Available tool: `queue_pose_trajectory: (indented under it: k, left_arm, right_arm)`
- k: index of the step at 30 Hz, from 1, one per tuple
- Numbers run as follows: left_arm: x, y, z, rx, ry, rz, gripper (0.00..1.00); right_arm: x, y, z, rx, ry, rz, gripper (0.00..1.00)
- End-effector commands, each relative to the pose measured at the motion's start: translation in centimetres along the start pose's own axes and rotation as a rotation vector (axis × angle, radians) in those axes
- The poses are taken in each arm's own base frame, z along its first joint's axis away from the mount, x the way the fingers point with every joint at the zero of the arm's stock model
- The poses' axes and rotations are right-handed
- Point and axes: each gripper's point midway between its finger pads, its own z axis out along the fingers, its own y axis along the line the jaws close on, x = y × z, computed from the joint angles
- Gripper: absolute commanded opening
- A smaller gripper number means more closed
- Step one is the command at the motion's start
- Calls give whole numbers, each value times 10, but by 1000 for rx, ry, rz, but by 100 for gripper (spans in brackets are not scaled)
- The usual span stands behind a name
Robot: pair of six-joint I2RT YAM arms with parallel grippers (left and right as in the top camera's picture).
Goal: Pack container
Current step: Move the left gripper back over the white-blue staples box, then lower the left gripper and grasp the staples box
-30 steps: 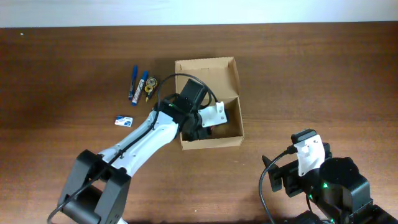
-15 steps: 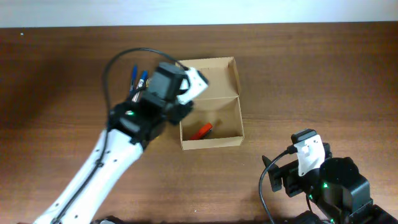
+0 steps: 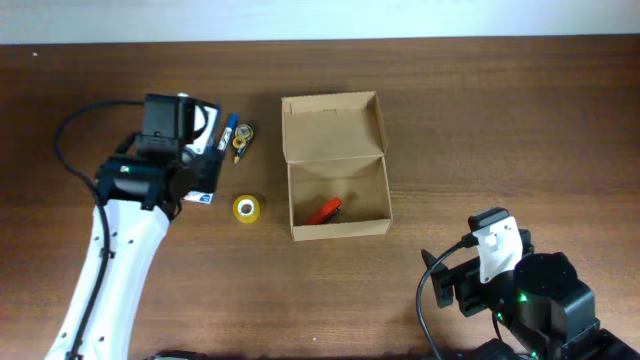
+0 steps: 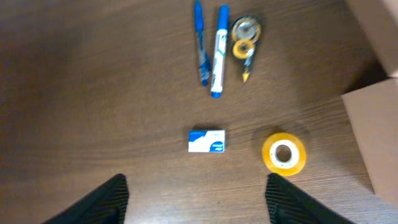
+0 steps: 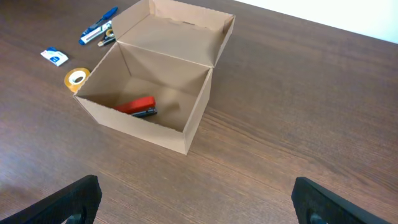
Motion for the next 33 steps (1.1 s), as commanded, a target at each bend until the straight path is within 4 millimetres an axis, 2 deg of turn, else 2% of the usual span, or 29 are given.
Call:
queue_pose_trajectory:
  k: [1, 6, 10, 19, 23, 24, 28, 30, 33]
  left_arm:
    - [10, 1, 12, 54, 33, 30, 77]
    - [27, 2, 34, 113, 100, 80, 78]
    - [37, -14, 55, 214, 147, 124, 83]
    - [68, -30, 106, 277, 329, 132, 84]
    - [81, -30, 122, 268, 391, 141, 87]
    - [83, -29, 126, 260, 402, 144, 93]
    - [86, -28, 138, 255, 412, 157, 95]
    - [84, -26, 143, 249, 405, 151, 100]
    - [80, -19, 149, 232, 380, 125, 100]
  right_arm:
    - [-2, 1, -2, -2, -11, -1, 99]
    - [-2, 1, -2, -2, -11, -1, 99]
    - [-2, 1, -2, -2, -11, -1, 99]
    - [-2, 1, -2, -2, -11, -1, 99]
    - [-2, 1, -2, -2, -11, -1, 99]
    - [-2, 1, -2, -2, -11, -1, 99]
    - [-2, 1, -2, -2, -11, -1, 99]
    - [-2, 1, -2, -2, -11, -1, 99]
    - [-2, 1, -2, -2, -11, -1, 99]
